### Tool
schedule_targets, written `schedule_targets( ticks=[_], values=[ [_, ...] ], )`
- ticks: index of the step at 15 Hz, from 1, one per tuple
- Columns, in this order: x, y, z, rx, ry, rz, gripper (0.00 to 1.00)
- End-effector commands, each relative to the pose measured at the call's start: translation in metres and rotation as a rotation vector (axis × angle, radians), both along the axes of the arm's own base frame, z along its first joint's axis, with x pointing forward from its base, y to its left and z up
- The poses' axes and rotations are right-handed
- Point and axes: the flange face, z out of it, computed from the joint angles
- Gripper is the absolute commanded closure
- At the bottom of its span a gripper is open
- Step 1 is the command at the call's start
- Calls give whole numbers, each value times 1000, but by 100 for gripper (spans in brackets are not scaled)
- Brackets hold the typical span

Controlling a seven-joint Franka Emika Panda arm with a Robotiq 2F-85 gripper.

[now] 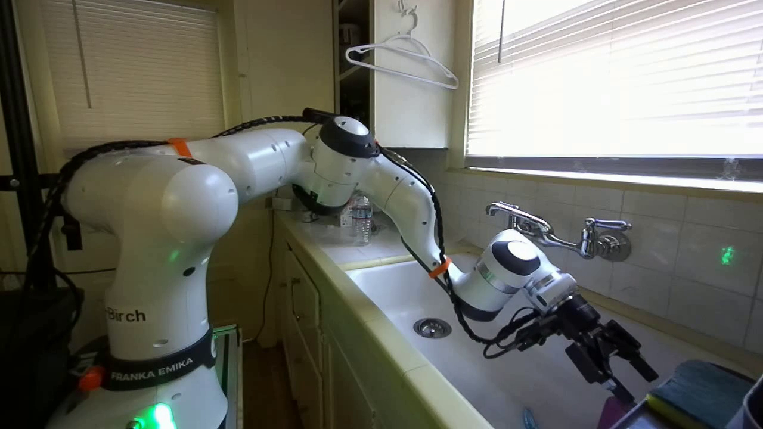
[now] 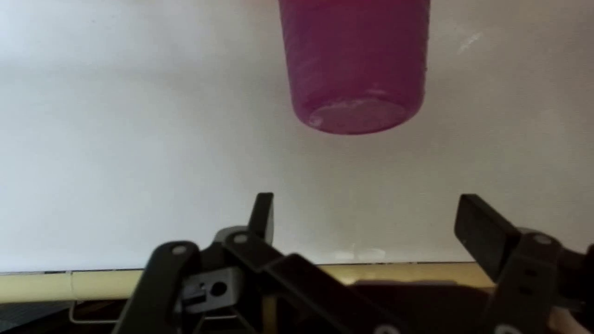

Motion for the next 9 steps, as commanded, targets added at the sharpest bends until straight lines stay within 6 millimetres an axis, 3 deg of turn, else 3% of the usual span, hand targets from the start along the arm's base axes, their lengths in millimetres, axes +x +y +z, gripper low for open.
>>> schedule_targets(
  ticks=[1, 9],
  values=[
    [-13, 5, 12, 60, 43, 2, 0],
    [-26, 7, 33, 161, 190, 75, 0]
  ],
)
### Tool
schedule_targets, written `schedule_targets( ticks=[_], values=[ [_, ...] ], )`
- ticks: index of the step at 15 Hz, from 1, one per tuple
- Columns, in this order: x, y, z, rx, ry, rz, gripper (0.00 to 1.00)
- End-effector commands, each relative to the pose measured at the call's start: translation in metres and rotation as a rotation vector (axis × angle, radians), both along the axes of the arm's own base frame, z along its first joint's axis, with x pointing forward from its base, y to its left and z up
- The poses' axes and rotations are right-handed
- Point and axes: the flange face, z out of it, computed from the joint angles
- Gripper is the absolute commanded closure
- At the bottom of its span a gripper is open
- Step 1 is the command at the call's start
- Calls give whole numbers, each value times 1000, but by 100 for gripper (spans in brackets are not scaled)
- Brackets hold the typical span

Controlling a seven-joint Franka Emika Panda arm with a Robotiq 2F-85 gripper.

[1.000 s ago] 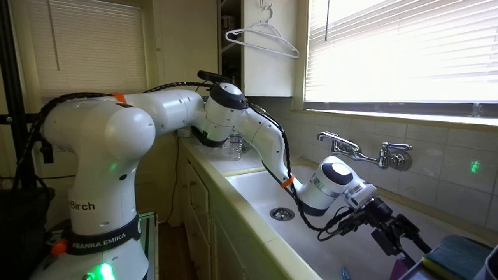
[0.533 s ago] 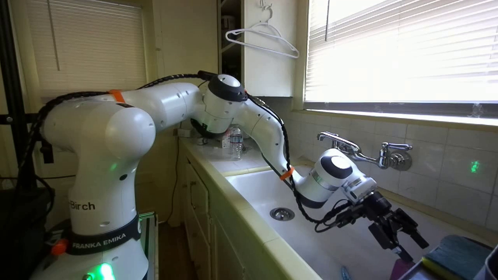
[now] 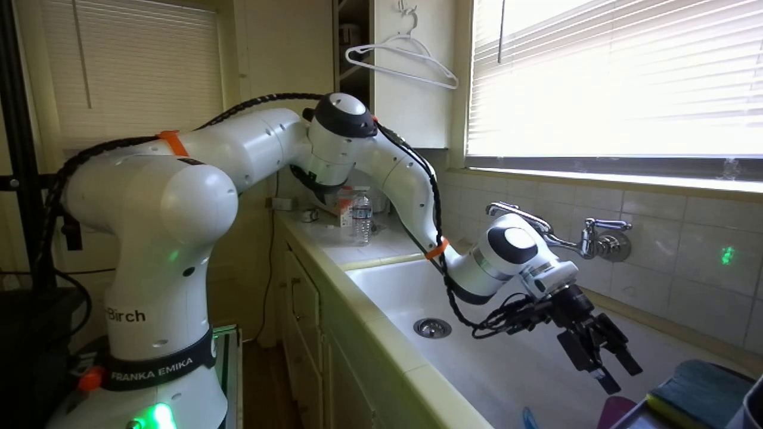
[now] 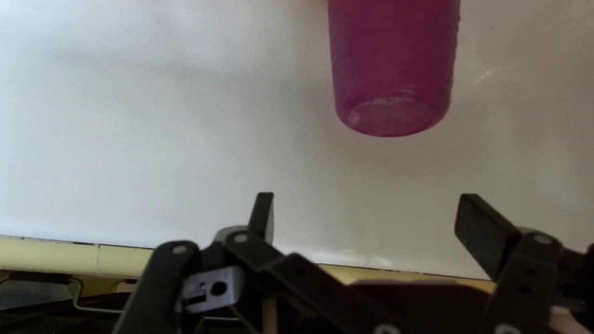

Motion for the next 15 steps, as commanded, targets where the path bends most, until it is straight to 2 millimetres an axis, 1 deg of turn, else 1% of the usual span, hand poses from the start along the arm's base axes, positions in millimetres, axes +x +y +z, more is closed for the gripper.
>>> schedule_targets(
  ticks=[1, 8, 11, 15],
  values=[
    [-14, 0, 13, 63, 94, 40, 0],
    [-29, -11, 47, 145, 226, 193, 0],
    [-35, -9, 64, 208, 255, 305, 0],
    [-49, -12, 83, 263, 285, 387, 0]
  ],
)
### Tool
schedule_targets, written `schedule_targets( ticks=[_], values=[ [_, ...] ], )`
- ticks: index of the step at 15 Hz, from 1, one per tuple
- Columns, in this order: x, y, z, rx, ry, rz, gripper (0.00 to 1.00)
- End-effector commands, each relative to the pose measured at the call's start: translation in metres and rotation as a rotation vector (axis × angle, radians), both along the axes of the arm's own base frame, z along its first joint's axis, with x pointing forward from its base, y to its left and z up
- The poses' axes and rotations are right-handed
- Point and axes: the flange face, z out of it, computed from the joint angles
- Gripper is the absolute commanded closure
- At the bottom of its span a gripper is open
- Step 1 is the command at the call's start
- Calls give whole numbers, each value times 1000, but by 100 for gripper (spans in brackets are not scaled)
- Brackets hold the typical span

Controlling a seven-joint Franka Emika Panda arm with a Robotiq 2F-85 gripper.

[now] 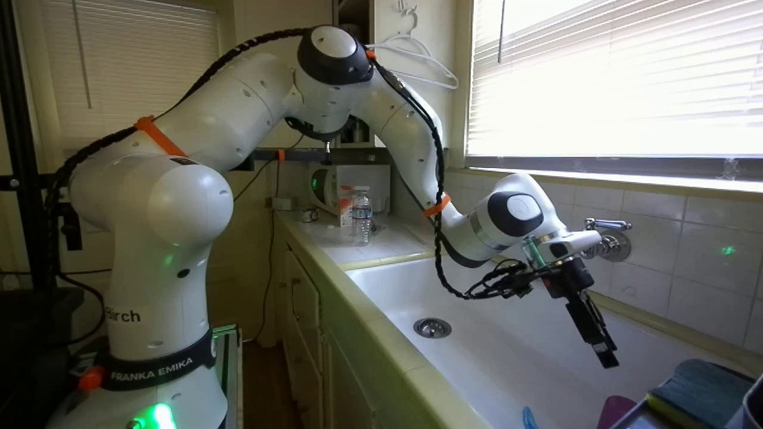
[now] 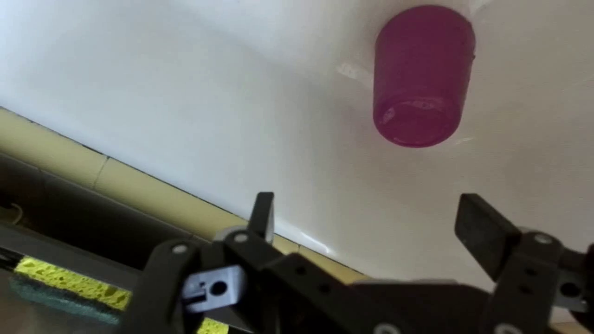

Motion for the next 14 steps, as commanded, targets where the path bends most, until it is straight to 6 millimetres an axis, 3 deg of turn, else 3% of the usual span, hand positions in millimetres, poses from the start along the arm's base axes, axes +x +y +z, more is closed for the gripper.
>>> schedule_targets(
  ticks=[1, 14],
  values=[
    [-22, 0, 20, 90, 24, 88, 0],
    [-61, -9, 79, 201, 4, 145, 0]
  ],
)
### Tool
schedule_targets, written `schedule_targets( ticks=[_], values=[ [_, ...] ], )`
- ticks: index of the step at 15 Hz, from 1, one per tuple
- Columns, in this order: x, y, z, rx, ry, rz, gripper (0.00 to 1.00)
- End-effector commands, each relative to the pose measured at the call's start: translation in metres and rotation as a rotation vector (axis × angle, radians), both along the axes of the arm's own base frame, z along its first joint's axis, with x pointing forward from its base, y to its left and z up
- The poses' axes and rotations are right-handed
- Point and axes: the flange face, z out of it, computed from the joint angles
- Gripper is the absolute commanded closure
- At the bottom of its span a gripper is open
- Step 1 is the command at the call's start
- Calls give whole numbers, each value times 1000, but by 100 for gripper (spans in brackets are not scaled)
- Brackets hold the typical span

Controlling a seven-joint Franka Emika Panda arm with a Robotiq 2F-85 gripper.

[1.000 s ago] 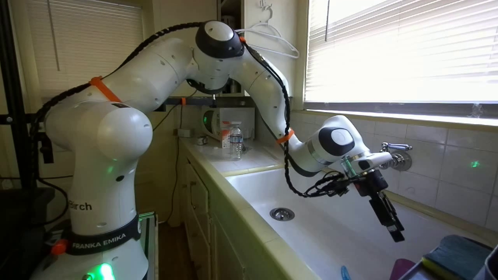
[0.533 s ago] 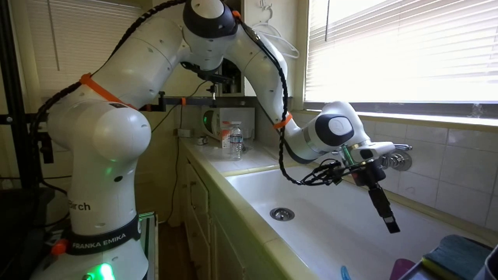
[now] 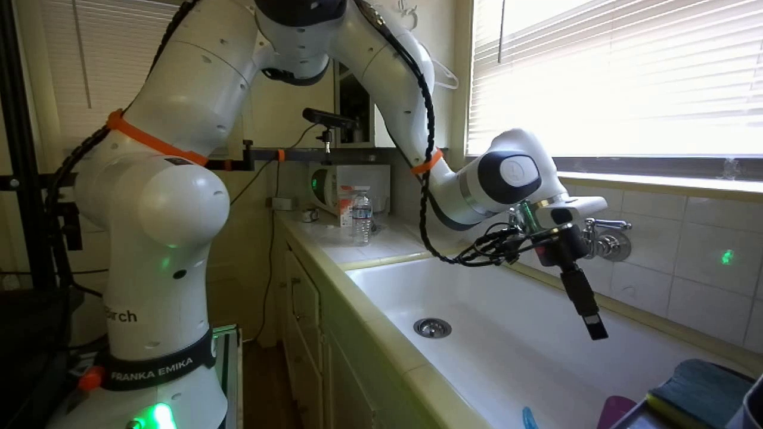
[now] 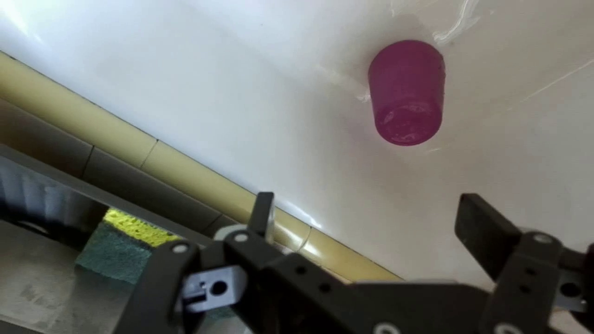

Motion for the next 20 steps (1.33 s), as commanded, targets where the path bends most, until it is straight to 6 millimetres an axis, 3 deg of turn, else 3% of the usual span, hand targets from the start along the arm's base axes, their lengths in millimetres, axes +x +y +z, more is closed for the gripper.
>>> schedule_targets(
  ticks=[1, 11, 12, 20],
  values=[
    [-19, 4, 12, 37, -11, 28, 0],
    [-41, 11, 36, 34, -8, 101, 0],
    [-27, 7, 31, 19, -8, 103, 0],
    [-32, 8, 36, 27, -16, 110, 0]
  ],
)
